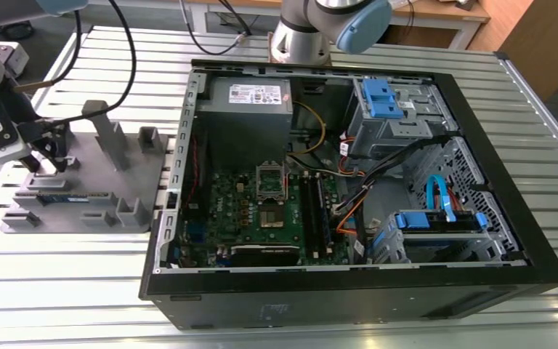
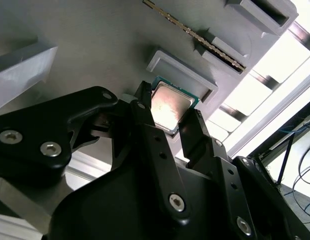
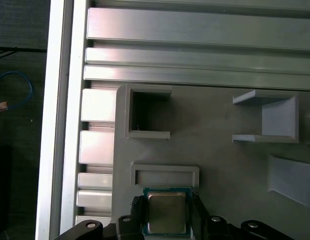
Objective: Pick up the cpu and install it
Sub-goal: 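Pick up the cpu and move it towards the insertion slot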
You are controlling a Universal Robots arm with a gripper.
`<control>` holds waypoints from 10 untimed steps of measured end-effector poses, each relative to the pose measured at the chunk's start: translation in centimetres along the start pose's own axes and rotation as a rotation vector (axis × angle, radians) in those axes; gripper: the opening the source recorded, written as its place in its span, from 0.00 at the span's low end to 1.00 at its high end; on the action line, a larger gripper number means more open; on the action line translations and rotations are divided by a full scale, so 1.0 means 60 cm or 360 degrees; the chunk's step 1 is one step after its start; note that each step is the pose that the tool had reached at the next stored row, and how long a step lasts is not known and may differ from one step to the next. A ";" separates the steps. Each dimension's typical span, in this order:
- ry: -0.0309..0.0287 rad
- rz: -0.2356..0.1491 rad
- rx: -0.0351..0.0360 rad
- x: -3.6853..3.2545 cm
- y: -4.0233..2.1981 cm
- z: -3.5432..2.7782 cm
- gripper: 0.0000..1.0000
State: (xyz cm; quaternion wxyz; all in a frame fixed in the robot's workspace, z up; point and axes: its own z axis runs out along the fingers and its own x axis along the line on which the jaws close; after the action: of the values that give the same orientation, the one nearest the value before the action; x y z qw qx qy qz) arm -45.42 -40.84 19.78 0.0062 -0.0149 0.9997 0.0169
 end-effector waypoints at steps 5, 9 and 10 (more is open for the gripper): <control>0.00001 0.0000 0.0000 0.000 0.000 -0.001 0.47; 0.00000 0.0000 0.0000 0.000 0.000 -0.001 0.47; 0.00010 0.0000 0.0001 0.000 0.000 -0.002 0.47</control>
State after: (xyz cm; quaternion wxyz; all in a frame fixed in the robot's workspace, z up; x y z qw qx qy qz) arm -45.43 -40.85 19.93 0.0059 -0.0149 0.9997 0.0167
